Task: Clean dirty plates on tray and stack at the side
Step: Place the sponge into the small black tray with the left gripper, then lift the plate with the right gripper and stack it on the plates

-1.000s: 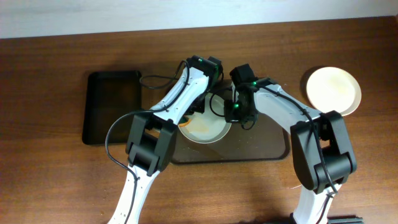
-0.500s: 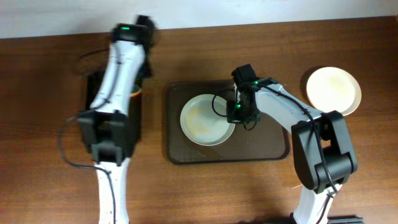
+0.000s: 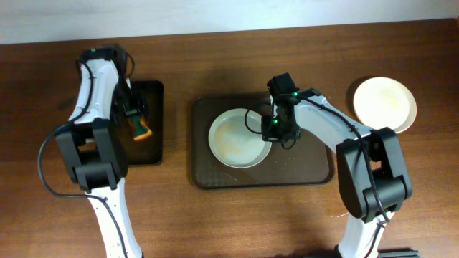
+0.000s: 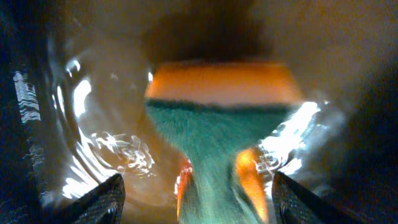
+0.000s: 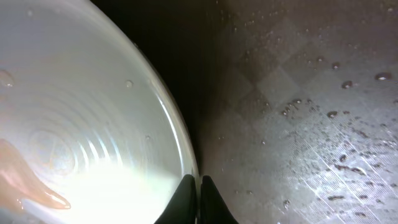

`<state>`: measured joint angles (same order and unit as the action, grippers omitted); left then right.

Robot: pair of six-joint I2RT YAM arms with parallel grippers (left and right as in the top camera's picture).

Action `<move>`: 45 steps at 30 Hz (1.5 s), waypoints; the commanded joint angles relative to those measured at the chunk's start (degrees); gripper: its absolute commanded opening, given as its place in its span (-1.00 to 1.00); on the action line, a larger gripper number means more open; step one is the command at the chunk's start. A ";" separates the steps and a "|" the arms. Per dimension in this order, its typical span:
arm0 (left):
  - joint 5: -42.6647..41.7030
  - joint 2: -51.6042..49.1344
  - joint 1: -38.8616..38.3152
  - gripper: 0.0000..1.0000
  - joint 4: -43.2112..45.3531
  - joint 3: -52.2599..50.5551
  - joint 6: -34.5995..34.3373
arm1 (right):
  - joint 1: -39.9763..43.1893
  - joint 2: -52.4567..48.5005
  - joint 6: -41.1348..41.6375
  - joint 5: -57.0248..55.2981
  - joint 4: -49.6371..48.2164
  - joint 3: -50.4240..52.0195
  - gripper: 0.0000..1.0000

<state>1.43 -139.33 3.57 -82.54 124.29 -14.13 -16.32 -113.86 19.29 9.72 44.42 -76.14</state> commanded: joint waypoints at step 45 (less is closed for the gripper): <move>-0.81 2.08 0.72 0.99 -8.63 26.82 0.76 | 3.72 1.07 10.75 -10.93 31.56 -38.10 -0.92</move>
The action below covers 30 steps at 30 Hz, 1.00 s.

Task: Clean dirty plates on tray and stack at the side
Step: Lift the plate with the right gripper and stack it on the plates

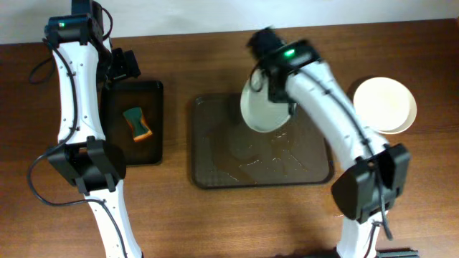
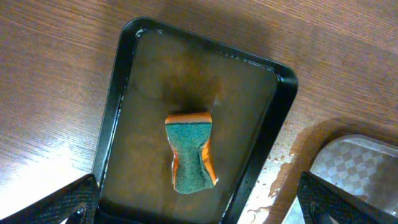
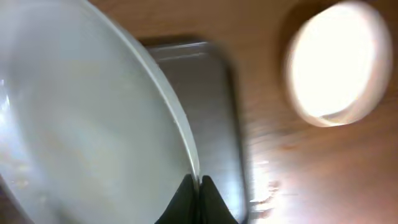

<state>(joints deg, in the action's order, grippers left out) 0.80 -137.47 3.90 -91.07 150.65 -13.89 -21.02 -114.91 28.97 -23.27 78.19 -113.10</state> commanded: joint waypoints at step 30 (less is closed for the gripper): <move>-0.20 0.22 0.39 0.99 -0.11 0.46 0.52 | 60.08 5.49 -12.72 34.84 -24.59 14.29 0.41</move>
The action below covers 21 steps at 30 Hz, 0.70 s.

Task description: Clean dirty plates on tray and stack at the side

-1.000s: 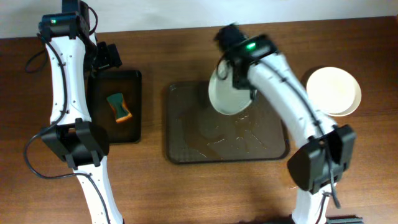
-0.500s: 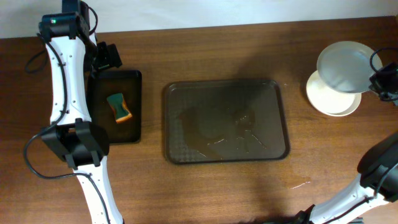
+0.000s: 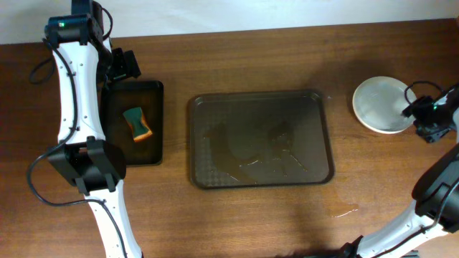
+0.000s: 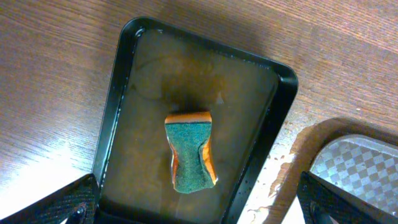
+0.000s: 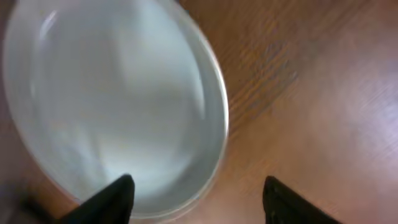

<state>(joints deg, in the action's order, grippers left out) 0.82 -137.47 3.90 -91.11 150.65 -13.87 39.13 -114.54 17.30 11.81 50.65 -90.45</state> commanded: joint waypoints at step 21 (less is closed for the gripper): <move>-0.22 0.22 0.39 0.99 -0.07 0.46 0.50 | -21.51 22.23 -6.80 9.16 42.95 -21.86 0.97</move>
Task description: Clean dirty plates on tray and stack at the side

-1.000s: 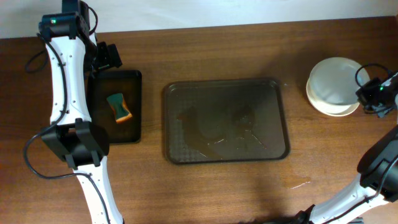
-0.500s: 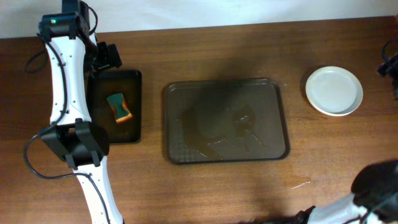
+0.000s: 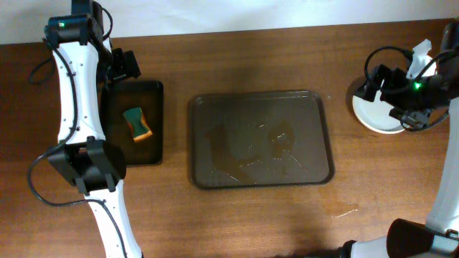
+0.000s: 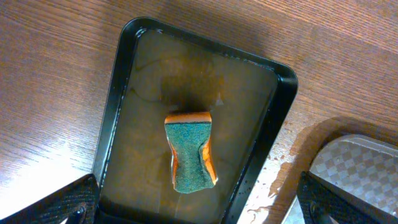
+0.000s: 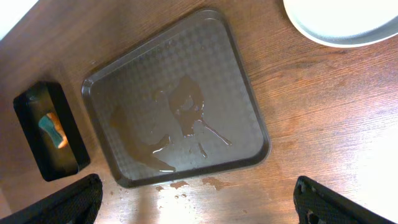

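Observation:
The brown serving tray (image 3: 215,107) lies mid-table, wet with puddles and with no plate on it; the right wrist view shows this tray (image 5: 124,81) from high up. White plates (image 3: 374,118) sit stacked on the table at the right, partly under my right arm, and the same plates (image 5: 342,22) show at that view's top edge. My right gripper (image 5: 199,199) is open and empty, high above the table. My left gripper (image 4: 199,205) is open and empty, high over the green and orange sponge (image 4: 189,158).
The sponge (image 3: 137,123) lies in a small black tray (image 3: 154,93) of brownish water at the left. Spilled drops mark the wood between the two trays and in front of the brown one. The table's far edge runs behind my left arm.
My right gripper was low beside the plate stack, open; now it is raised high, looking down on the tray and the stack. The left arm and sponge have not moved.
First my left gripper was down at the sponge and my right was shut on the rim of a plate on the brown tray. Then the left was raised, sponge left behind, while the right held the plate tilted. Later the plate sat on the right stack, released.

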`<state>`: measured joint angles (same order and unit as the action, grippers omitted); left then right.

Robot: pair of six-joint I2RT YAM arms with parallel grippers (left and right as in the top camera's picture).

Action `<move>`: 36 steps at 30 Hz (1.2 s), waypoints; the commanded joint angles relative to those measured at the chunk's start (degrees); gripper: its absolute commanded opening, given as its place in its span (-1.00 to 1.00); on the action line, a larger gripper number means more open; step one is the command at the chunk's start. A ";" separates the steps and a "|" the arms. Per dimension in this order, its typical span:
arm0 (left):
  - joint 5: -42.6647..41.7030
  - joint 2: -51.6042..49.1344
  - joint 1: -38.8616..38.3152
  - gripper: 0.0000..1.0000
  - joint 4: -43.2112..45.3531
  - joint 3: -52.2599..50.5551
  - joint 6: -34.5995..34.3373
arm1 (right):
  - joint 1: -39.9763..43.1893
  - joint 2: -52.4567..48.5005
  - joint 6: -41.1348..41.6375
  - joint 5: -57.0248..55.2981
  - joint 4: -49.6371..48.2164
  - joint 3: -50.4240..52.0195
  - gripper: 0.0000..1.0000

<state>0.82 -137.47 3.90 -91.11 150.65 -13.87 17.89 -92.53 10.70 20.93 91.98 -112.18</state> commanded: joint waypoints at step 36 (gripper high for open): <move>-0.22 0.22 0.39 0.99 -0.07 0.46 0.50 | -15.52 67.49 -13.86 -14.01 -34.64 42.99 0.97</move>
<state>0.82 -137.47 3.90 -91.09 150.65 -13.87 2.81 -29.91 -3.07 8.54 60.60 -74.32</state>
